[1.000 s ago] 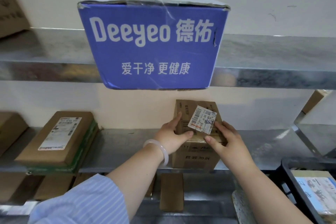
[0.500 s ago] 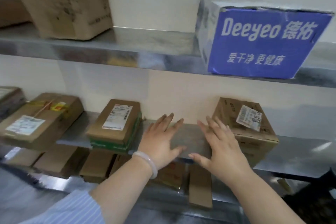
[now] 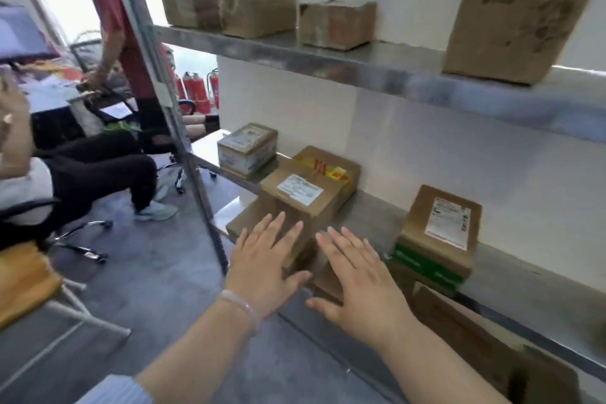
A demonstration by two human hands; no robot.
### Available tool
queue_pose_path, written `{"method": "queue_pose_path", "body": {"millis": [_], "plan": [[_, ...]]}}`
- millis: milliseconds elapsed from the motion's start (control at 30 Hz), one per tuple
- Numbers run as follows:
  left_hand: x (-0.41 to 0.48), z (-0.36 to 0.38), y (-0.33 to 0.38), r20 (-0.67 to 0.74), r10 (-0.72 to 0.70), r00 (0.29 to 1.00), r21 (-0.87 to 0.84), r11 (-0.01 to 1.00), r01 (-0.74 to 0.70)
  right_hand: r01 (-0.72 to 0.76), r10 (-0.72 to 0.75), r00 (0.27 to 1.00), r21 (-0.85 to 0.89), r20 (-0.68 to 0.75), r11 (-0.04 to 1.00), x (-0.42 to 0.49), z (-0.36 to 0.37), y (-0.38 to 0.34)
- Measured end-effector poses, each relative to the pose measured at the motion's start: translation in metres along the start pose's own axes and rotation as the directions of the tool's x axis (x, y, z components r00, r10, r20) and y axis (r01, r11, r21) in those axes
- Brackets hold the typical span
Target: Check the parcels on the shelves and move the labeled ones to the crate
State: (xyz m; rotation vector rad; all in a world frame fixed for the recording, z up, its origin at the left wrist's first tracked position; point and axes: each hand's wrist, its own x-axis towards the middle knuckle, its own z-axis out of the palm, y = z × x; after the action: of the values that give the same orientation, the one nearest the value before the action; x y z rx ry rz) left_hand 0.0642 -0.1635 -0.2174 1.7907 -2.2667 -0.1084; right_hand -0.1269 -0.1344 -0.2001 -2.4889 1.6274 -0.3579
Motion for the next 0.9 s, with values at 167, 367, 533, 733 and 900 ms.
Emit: {"method": "queue_pose_path", "body": {"millis": [167,367,533,733,900], "plan": [[-0.027,-0.005,-0.081,-0.003,-0.166,0.986,0.001,0.986,0.166,0.141,-0.145,0.987,0.058,0.069,0.988,0.052,0.033,-0.058],[-0.019,-0.002,-0.148,0.012,-0.295,0.955,0.021,0.955,0.295,0.191,-0.204,0.967,0.094,0.153,0.977,0.119,0.069,-0.092],[0.016,0.012,-0.203,0.065,-0.320,0.945,0.091,0.945,0.313,0.128,-0.164,0.956,0.158,0.242,0.979,0.180,0.115,-0.095],[0.070,0.031,-0.250,0.223,-0.316,0.922,0.131,0.947,0.293,0.008,-0.079,0.942,0.213,0.325,0.977,0.247,0.157,-0.087],[0.120,0.051,-0.283,0.298,-0.276,0.914,0.043,0.960,0.276,-0.139,0.053,0.919,0.194,0.390,0.971,0.289,0.185,-0.077]]}}
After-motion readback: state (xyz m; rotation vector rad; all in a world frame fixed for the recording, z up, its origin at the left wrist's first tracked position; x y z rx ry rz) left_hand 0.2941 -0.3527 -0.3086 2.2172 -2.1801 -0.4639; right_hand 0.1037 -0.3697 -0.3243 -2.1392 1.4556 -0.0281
